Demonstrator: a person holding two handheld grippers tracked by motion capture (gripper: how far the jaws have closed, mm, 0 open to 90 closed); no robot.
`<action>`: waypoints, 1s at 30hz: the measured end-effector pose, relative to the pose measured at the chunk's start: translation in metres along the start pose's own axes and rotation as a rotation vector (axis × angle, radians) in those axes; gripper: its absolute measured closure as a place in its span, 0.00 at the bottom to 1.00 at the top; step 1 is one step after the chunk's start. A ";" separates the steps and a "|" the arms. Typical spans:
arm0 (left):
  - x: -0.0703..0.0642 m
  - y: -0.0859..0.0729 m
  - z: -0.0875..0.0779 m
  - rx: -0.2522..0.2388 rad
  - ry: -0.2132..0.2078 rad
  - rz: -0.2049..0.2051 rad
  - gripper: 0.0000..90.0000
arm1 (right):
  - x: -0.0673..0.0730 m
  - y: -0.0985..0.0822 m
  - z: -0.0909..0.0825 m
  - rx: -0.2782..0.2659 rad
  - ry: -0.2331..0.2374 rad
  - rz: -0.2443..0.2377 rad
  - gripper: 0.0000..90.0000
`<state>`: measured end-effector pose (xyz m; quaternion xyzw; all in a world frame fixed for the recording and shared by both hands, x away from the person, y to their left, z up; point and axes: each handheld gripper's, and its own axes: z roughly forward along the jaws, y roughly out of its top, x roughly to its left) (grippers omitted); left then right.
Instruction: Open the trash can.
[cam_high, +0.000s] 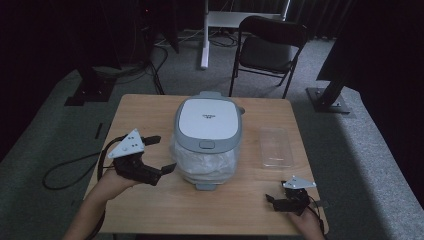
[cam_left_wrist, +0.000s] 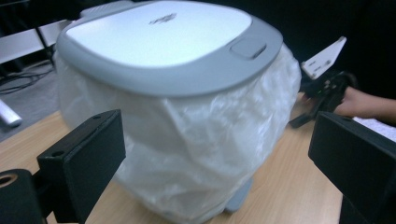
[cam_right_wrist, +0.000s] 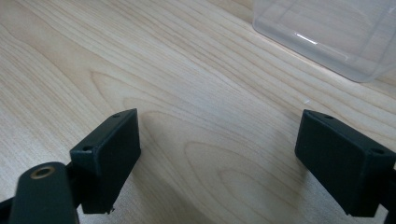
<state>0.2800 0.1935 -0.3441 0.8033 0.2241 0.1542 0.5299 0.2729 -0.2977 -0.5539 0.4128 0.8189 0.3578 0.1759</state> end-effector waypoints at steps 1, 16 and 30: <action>0.000 0.003 0.002 -0.007 -0.003 0.004 0.05 | 0.000 0.000 0.000 0.000 0.000 0.000 0.15; -0.003 0.026 0.022 -0.080 -0.104 -0.013 0.07 | 0.000 0.000 0.000 0.000 0.000 0.001 0.15; -0.009 0.043 0.052 -0.100 -0.137 -0.026 0.21 | -0.001 0.000 0.000 -0.002 -0.002 0.005 0.15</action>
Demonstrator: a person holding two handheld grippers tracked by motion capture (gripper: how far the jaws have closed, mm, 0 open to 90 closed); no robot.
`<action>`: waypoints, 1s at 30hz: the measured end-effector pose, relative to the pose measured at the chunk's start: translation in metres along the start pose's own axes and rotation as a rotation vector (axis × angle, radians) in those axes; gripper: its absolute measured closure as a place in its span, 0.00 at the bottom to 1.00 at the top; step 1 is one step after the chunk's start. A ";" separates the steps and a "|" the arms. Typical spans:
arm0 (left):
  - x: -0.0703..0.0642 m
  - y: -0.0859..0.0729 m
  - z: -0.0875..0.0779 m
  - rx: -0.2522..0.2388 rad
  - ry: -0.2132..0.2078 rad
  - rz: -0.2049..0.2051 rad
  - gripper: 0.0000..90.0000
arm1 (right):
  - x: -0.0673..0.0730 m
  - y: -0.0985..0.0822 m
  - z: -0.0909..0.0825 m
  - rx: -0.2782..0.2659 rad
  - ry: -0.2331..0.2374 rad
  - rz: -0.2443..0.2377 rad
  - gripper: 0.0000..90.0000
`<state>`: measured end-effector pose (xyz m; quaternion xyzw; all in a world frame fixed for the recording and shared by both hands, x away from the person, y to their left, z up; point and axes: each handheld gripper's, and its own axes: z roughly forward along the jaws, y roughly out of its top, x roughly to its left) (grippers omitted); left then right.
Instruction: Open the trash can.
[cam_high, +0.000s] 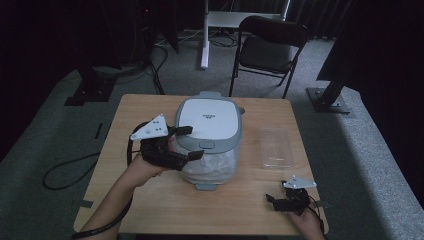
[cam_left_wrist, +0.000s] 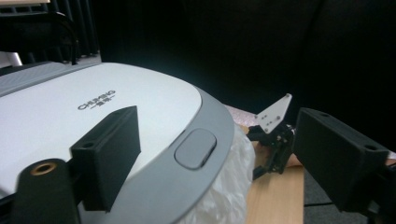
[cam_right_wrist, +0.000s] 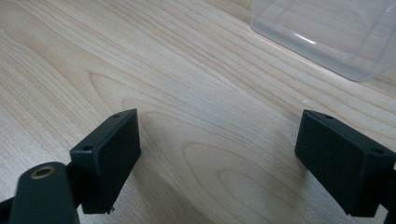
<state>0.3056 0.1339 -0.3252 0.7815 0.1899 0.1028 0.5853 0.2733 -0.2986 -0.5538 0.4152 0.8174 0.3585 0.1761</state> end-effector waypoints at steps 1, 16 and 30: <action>0.001 -0.001 0.003 -0.002 -0.006 -0.003 0.22 | 0.000 0.000 0.000 -0.001 0.000 0.001 0.15; -0.001 -0.010 0.021 -0.028 0.010 0.053 0.99 | -0.001 0.000 0.000 -0.002 -0.004 0.001 0.16; -0.004 -0.015 0.029 0.008 0.032 0.090 1.00 | -0.001 0.000 0.000 -0.002 -0.004 0.006 0.16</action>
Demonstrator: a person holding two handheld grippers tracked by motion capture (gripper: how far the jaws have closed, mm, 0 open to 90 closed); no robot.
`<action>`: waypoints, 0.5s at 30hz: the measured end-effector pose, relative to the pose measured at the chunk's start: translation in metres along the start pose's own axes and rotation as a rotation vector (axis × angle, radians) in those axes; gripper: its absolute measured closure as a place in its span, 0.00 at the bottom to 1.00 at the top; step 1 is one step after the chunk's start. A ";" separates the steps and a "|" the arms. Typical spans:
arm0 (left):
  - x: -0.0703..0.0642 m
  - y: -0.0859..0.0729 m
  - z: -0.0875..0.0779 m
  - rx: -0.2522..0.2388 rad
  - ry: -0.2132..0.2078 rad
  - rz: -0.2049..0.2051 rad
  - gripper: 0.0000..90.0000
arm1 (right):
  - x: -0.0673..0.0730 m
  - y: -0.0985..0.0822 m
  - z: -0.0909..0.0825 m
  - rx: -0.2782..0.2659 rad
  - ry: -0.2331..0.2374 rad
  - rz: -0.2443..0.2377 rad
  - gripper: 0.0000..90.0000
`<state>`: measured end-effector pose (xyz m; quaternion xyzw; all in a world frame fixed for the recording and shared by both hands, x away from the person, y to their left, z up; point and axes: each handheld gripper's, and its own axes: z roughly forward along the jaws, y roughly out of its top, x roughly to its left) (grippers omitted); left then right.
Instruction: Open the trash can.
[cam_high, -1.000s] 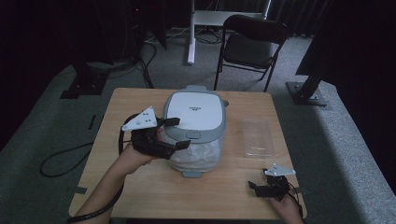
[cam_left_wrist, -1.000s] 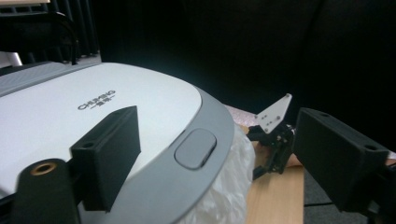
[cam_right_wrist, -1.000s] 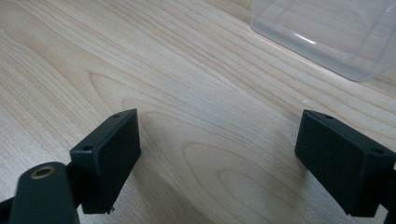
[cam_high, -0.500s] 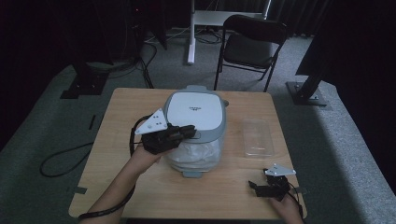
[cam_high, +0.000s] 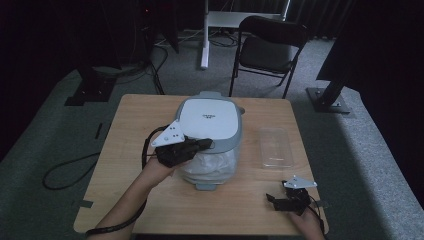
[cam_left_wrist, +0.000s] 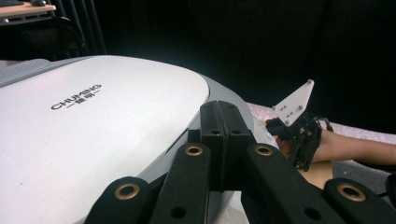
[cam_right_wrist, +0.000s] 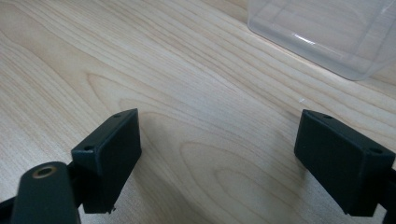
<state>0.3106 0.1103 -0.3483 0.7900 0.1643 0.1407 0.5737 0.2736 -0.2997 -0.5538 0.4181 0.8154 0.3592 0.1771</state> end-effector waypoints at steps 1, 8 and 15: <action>0.000 0.001 0.000 0.005 0.009 0.004 1.00 | 0.000 0.000 0.000 0.000 0.000 0.000 0.16; -0.002 0.003 0.001 0.042 0.011 0.017 1.00 | 0.000 0.000 0.000 0.000 -0.002 0.000 0.15; -0.008 0.010 -0.003 0.056 0.020 0.026 0.98 | 0.000 0.000 0.000 0.001 -0.003 -0.002 0.16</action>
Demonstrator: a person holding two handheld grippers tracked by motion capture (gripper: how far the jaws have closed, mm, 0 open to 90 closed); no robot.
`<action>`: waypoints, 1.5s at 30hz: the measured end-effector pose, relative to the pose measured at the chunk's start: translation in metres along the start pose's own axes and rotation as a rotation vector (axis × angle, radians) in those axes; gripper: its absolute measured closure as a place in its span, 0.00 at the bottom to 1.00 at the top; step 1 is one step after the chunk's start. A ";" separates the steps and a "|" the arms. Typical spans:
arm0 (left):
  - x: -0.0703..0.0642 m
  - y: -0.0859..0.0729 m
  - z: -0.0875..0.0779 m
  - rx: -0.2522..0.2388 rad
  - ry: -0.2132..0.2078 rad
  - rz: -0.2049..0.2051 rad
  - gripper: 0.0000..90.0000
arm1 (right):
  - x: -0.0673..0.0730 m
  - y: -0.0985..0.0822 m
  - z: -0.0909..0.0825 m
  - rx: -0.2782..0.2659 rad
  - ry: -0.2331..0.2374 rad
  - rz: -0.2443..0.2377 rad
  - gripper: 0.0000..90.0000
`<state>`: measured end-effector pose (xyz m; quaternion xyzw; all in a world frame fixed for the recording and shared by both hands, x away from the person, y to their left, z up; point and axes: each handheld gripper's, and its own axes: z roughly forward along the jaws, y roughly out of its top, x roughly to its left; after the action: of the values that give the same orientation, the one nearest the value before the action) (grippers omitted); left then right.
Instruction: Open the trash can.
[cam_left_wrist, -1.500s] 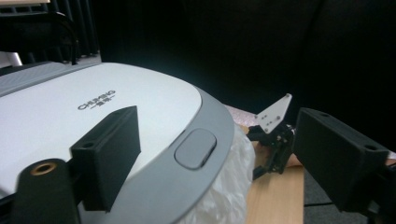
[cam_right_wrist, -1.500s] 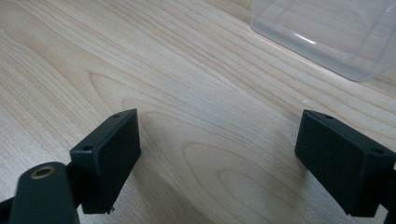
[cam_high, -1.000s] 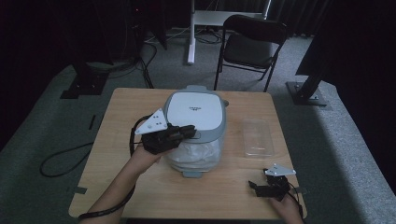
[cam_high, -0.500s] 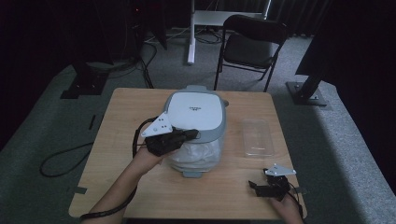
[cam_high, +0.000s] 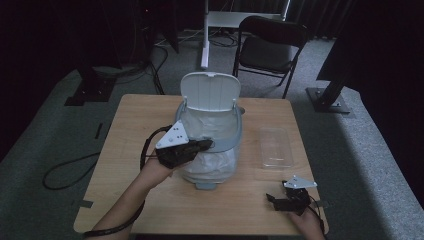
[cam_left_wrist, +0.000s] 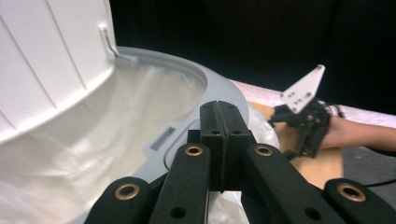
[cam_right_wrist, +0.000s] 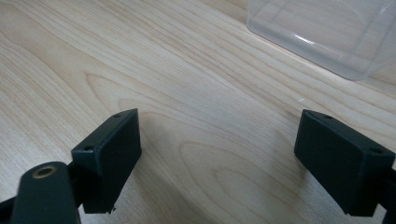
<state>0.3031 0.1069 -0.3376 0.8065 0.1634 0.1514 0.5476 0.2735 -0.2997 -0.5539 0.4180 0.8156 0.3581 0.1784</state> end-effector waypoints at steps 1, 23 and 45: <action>0.002 0.001 -0.004 -0.047 -0.034 -0.047 0.97 | 0.000 0.000 0.000 0.000 0.000 0.001 0.16; 0.017 -0.004 -0.021 -0.043 0.055 -0.097 0.61 | 0.000 0.000 0.000 0.001 -0.001 -0.001 0.16; 0.036 -0.034 -0.053 0.007 0.223 -0.177 0.44 | 0.000 0.000 0.000 0.001 -0.006 0.001 0.16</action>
<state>0.3100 0.1790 -0.3481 0.7690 0.2945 0.1907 0.5344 0.2735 -0.2997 -0.5539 0.4194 0.8151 0.3567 0.1804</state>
